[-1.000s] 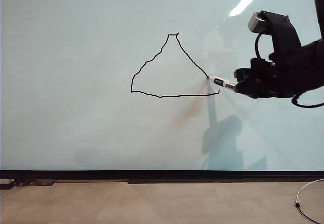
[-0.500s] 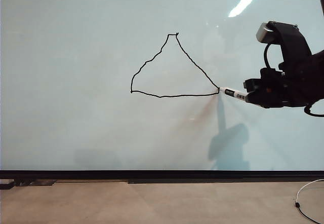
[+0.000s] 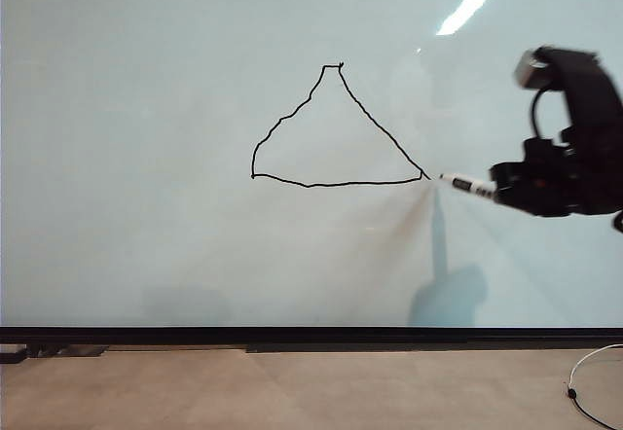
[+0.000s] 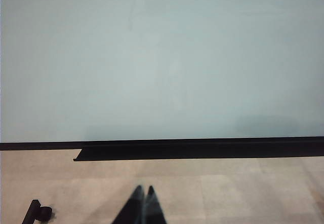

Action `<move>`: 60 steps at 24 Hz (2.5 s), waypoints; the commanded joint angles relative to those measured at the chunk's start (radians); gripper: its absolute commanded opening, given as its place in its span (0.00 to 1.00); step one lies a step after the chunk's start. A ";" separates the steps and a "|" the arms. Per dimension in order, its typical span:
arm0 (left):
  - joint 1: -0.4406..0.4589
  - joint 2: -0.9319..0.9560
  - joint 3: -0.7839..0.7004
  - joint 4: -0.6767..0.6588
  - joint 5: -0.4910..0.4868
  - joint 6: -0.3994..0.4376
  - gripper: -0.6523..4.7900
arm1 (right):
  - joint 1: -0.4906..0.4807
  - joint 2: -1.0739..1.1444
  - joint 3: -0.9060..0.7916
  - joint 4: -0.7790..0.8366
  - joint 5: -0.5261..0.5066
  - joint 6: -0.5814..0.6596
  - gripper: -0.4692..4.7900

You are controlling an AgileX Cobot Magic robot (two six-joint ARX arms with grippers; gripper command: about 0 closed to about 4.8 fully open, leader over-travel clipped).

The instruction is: Pick up the pen on the shelf to the right of the whiteboard and draw a triangle.

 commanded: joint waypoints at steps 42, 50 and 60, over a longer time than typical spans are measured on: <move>0.000 0.000 0.004 0.008 0.000 0.000 0.11 | -0.128 -1.426 -0.217 -1.032 0.185 -0.074 0.08; 0.000 0.000 0.003 0.008 0.000 0.000 0.11 | -0.140 -1.521 -0.216 -1.135 0.237 -0.086 0.08; 0.000 0.000 0.004 0.008 0.000 0.000 0.11 | -0.258 -1.521 -0.240 -1.134 0.064 -0.102 0.08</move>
